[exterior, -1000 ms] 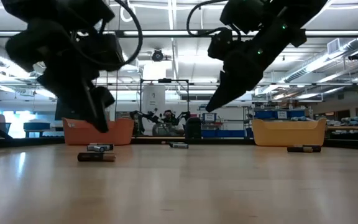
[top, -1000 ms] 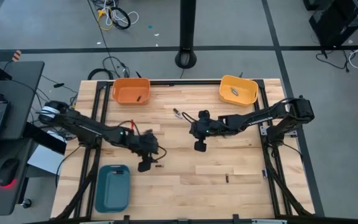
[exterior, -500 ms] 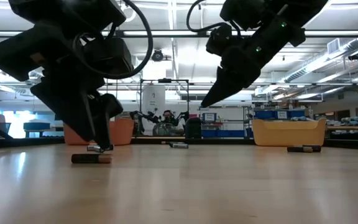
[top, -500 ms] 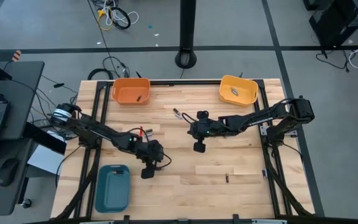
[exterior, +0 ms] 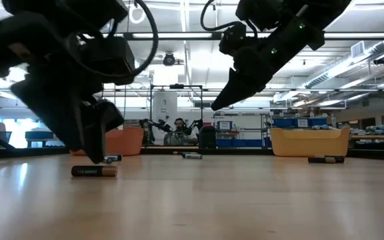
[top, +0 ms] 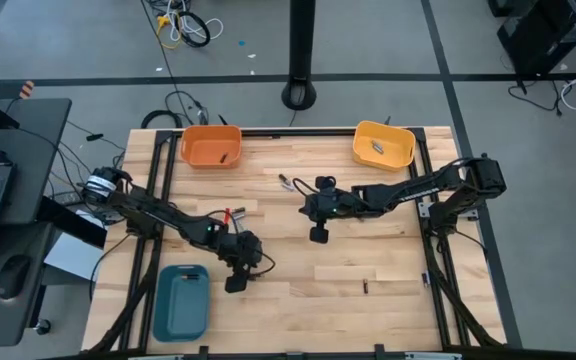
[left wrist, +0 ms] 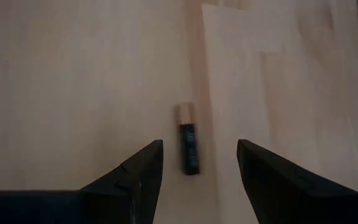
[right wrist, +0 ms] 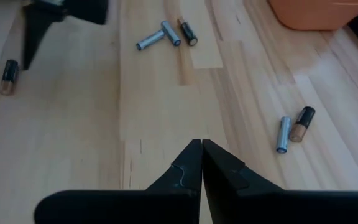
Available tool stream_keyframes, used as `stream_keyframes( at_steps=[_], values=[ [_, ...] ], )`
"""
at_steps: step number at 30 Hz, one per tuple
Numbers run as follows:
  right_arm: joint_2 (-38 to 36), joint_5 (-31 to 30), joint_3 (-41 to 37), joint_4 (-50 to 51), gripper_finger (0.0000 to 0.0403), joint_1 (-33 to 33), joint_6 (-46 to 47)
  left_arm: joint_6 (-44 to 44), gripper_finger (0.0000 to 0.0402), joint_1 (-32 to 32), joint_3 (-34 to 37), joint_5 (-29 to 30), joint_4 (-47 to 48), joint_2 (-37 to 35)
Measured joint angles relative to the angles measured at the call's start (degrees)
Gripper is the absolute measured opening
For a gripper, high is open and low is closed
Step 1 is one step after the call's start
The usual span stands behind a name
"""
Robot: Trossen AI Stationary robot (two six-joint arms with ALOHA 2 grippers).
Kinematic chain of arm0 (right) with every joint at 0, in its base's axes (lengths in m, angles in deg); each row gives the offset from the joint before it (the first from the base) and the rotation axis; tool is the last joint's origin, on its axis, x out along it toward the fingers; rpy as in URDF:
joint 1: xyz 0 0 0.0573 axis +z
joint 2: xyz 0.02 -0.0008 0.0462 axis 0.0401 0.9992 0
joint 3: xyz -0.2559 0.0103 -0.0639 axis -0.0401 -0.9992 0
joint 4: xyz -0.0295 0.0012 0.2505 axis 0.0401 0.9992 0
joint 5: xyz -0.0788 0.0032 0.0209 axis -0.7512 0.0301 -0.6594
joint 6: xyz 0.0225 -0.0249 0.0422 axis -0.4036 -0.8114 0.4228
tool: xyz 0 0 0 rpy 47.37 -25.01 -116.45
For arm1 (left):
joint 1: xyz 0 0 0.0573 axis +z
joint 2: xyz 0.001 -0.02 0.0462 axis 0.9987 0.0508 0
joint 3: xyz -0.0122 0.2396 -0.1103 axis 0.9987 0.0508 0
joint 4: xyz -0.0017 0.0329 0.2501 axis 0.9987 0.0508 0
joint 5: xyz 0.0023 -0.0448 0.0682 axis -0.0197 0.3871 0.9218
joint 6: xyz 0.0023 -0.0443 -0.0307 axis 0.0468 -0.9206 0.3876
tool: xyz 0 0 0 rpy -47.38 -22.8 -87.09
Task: Sort batteries
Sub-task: Put the small copper and black battery into the orange bin
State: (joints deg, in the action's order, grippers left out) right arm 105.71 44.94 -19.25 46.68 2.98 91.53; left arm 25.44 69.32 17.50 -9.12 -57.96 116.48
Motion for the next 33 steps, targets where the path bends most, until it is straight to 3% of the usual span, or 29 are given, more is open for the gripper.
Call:
stream_keyframes(
  at_steps=[8, 14, 19, 27, 33],
  values=[
    [0.0, -5.2, 0.0, 0.0, 0.0023, 2.9, 3.8, -7.4, 0.0214, -4.1, -0.4, 6.1, 2.0, 0.0],
    [0.0, -6.4, 0.0, 0.0, 0.0022, 4.6, 5.2, -6.4, 0.0214, -3.7, -6.4, 11.2, 9.7, 0.1],
    [0.0, -6.5, 0.0, 0.0, 0.0022, 5.9, 5.3, -5.4, 0.0214, -3.6, -13.5, 10.8, 17.1, 3.1],
    [0.0, -6.5, 0.0, -0.1, 0.0022, 7.5, 5.1, -5.1, 0.0214, -4.1, -28.2, 10.3, 37.2, 14.1],
    [0.0, -6.5, 0.0, 0.0, 0.0022, 9.2, 5.1, -1.4, 0.0214, -4.1, -32.9, 9.9, 40.1, 18.2]
  ],
)
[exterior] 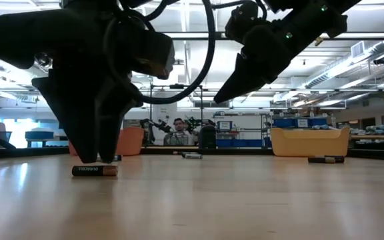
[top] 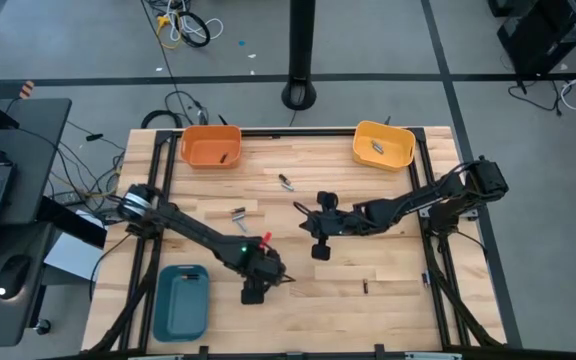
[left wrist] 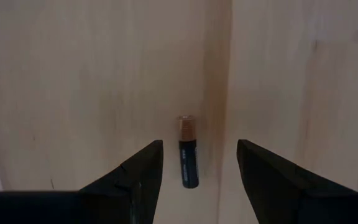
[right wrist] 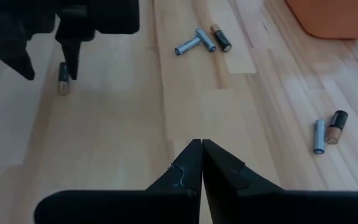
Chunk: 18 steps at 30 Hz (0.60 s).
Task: Sort batteries
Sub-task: Put the small copper and black battery into the orange bin
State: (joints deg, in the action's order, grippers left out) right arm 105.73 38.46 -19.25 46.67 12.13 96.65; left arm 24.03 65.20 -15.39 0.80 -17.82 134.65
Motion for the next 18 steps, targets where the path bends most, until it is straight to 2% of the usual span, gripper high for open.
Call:
stream_keyframes(
  at_steps=[7, 14, 18],
  values=[
    [0.0, -0.1, 0.0, 0.0, 0.0022, 1.5, 0.0, 0.1, 0.0214, 0.2, 1.5, 0.3, -0.3, 0.1],
    [0.0, -1.2, 0.0, -0.1, 0.0022, 1.9, 0.0, -2.2, 0.0214, 0.2, 6.5, 1.0, -6.5, -0.4],
    [0.0, -1.3, 0.0, -0.3, 0.0022, 1.8, 0.0, -2.1, 0.0214, 0.3, 7.0, 0.6, -7.1, -0.4]
  ],
)
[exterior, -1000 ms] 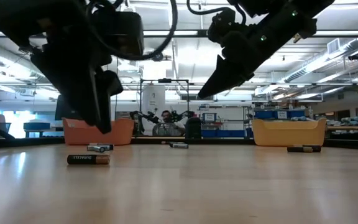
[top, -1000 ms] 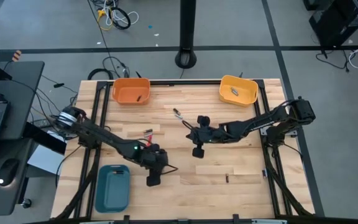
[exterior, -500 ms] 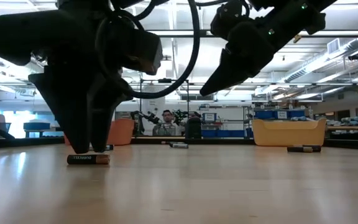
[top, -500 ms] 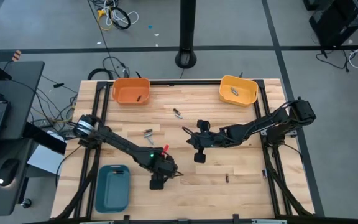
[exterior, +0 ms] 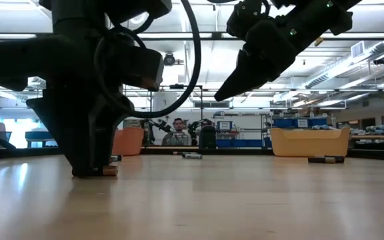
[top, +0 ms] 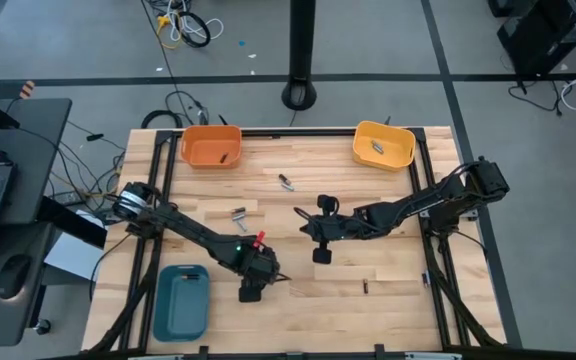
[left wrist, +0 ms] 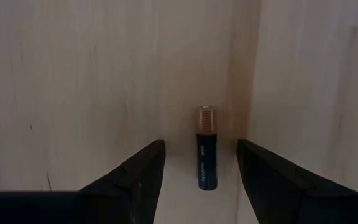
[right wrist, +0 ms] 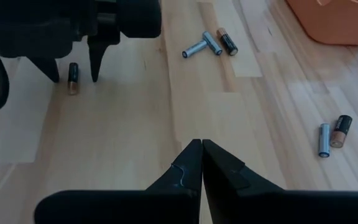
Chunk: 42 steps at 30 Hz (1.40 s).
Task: Sort batteries
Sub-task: Put the small copper and black battery into the orange bin
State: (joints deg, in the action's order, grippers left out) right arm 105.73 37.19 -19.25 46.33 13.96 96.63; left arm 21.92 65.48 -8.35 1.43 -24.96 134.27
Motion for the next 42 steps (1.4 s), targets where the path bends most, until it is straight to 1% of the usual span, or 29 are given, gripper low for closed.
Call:
stream_keyframes(
  at_steps=[3, 5, 14, 18, 23, 28, 32, 42],
  values=[
    [0.0, 0.0, 0.0, -0.1, 0.0022, 0.0, -0.3, 0.0, 0.021, 0.4, 0.0, -2.0, 0.0, 0.0],
    [0.0, 0.0, 0.0, -0.2, 0.0022, 0.0, -0.7, 0.0, 0.02, 0.4, 0.0, -2.7, 0.0, 0.0],
    [0.0, 0.0, 0.0, -0.2, 0.0022, 0.0, -1.0, -0.6, 0.0106, 0.4, 0.2, -5.2, -0.3, 0.2],
    [0.0, 0.0, 0.0, -0.2, 0.0022, 0.0, -1.2, -0.6, 0.0084, 0.4, 0.2, -5.7, -0.4, 0.2],
    [0.0, 0.0, 0.0, -0.1, 0.0022, 0.0, -1.5, -0.2, 0.0087, 0.3, -0.3, -7.5, -0.5, 0.4],
    [0.0, 0.0, 0.0, -0.1, 0.0022, 0.0, -1.5, 2.5, 0.011, 0.2, -3.2, -7.9, 2.3, 0.7],
    [0.0, 0.0, 0.0, -0.1, 0.0022, 0.0, -1.5, 2.6, 0.0125, 0.2, -4.1, -7.1, 2.9, 0.8],
    [0.0, 0.0, 0.0, -0.1, 0.0022, 0.0, -1.5, 1.2, 0.0126, 0.1, -4.3, -6.0, 3.7, 0.9]
  ],
)
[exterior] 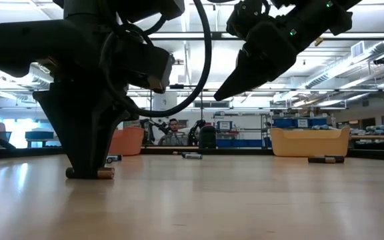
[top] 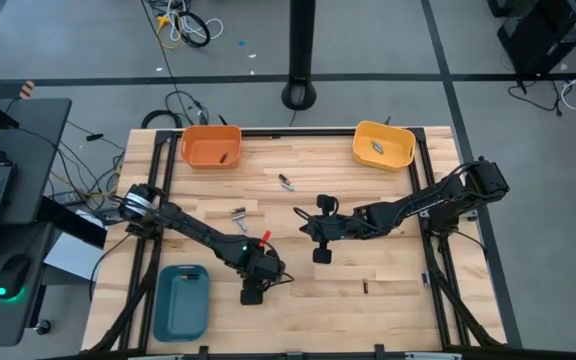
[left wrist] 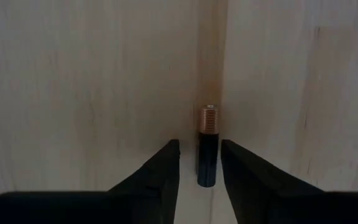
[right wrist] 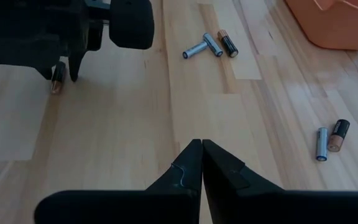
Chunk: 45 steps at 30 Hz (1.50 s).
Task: Sort batteries
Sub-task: Put the small copper and black battery into the orange bin
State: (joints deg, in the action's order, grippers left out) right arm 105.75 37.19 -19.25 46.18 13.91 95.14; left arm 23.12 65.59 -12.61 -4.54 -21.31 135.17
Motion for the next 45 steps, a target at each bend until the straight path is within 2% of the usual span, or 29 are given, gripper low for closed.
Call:
stream_keyframes(
  at_steps=[7, 13, 18, 28, 35, 42, 45],
  values=[
    [0.0, 0.0, 0.0, 0.0, 0.0022, 0.0, 0.0, -0.5, 0.0118, -0.1, -0.2, 0.4, 0.2, 0.9],
    [0.0, 0.0, 0.0, 0.0, 0.0022, 0.0, -0.4, -1.7, 0.0065, -0.3, -0.6, 0.4, 0.6, 4.3],
    [0.0, 0.0, 0.0, 0.1, 0.0022, 0.0, -0.7, -1.6, 0.0024, -0.4, -0.9, 1.0, 1.3, 4.0],
    [0.0, -2.0, 0.0, 0.3, 0.0022, 0.7, -1.6, 1.5, 0.0022, -0.5, -7.9, 4.6, 12.4, 3.7],
    [0.0, -3.0, 0.0, 4.2, 0.002, 1.8, -1.7, 1.6, 0.0021, 0.1, -10.9, 6.1, 17.9, 2.5],
    [0.0, -6.9, -0.1, 7.4, 0.0011, 3.2, -1.1, 1.2, 0.0021, 2.7, -11.2, 12.9, 22.3, -4.5],
    [0.0, -7.1, -2.5, 4.8, 0.0011, 3.6, -1.2, 1.2, 0.0021, 5.1, -10.7, 14.7, 21.4, -9.4]
  ],
)
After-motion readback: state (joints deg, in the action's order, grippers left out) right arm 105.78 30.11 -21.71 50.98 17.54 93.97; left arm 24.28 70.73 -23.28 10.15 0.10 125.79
